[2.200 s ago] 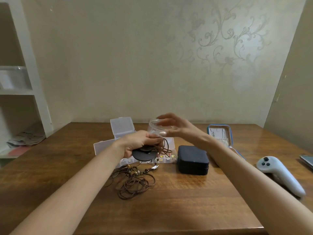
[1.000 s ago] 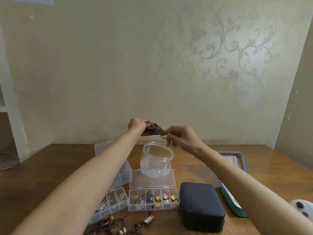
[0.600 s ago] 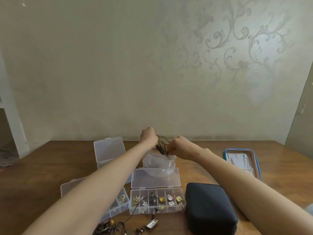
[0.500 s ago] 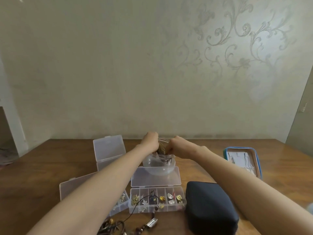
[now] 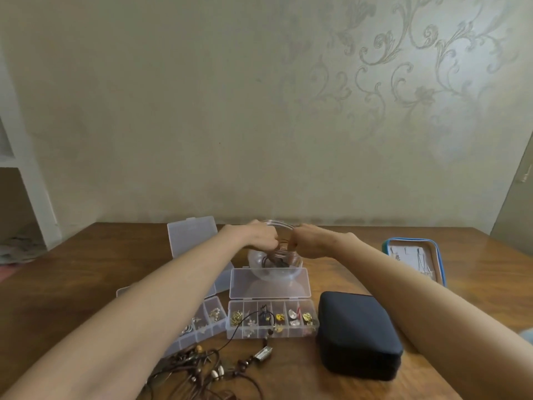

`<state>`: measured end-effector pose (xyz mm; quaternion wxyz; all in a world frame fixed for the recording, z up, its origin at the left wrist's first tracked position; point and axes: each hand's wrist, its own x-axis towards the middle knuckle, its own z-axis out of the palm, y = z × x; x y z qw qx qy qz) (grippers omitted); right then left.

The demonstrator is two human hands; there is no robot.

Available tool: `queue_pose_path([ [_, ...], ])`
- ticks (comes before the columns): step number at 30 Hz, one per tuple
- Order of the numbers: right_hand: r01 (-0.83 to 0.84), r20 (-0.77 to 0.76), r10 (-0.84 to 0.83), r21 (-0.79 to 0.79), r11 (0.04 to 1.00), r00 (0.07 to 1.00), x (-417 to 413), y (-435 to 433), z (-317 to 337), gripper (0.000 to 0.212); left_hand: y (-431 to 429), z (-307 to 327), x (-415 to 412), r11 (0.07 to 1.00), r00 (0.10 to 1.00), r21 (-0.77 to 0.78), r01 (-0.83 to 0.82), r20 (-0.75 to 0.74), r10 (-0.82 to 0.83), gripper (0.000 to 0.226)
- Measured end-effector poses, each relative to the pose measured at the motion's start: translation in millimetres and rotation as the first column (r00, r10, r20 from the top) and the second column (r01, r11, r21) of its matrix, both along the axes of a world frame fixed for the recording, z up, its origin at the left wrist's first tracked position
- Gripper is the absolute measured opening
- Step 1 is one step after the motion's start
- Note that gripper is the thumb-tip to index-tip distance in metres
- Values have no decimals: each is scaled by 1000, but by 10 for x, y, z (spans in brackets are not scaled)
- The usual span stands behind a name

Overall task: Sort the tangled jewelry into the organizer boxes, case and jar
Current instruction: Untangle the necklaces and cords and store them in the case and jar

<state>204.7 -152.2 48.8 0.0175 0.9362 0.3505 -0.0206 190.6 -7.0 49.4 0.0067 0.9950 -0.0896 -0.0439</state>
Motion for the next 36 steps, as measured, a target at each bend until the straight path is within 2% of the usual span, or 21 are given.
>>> queue_pose_path([
  [1,-1,5,0,42,999,1000,-50,-14,-5,36,23,-20,-58,1000,1000,8,6,0,-6,35],
  [2,-10,41,4,130,991,999,-88,-37,24,36,48,12,-128,998,999,-64,13,52,-10,38],
  [4,-38,129,-8,354,934,992,-198,-100,130,37,75,133,-321,958,961,-276,73,276,7,38],
  [6,-94,195,-10,519,850,981,-403,-149,189,38,146,184,-587,916,900,-385,111,430,72,25],
  [9,-205,239,59,649,733,969,-824,-157,95,32,251,88,-1099,871,888,-482,96,437,144,19],
  [11,-249,221,131,670,700,966,-1149,-117,-44,31,305,-94,-1398,845,902,-526,94,405,151,16],
  [15,-214,9,285,684,698,958,-1634,3,-443,32,395,-573,-1925,777,860,-617,124,458,226,12],
  [17,-162,-178,366,667,728,914,-1752,19,-547,21,462,-715,-2096,724,814,-674,149,499,297,15],
  [19,-178,-350,452,595,784,820,-1818,22,-596,19,525,-762,-2196,708,774,-679,195,549,314,20],
  [21,-301,-342,480,460,835,808,-1850,27,-648,27,538,-773,-2241,734,744,-631,251,611,270,21],
  [23,-357,-291,479,385,851,828,-1878,31,-698,21,528,-780,-2242,768,720,-578,277,654,232,20],
  [25,-342,-333,482,400,850,810,-1864,7,-699,15,550,-777,-2226,771,711,-582,260,655,255,19],
  [27,-299,-437,514,472,829,738,-1834,-89,-636,13,558,-738,-2239,705,730,-668,237,602,325,17],
  [28,-249,-479,551,556,793,683,-1808,-148,-596,11,560,-707,-2255,622,756,-748,231,540,369,15],
  [30,-60,-500,648,764,643,574,-1774,-247,-503,10,551,-631,-2301,384,847,-892,236,383,369,11],
  [31,39,-470,692,840,541,548,-1766,-271,-465,13,539,-592,-2322,287,898,-930,230,316,307,16],
  [32,112,-430,714,887,447,552,-1761,-281,-436,18,515,-564,-2342,234,941,-950,208,259,216,25],
  [34,198,-369,709,928,315,602,-1774,-251,-403,19,465,-551,-2368,225,988,-963,146,153,17,44],
  [36,278,-355,677,934,225,644,-1797,-206,-386,12,424,-579,-2383,257,981,-960,109,61,-186,47],
])
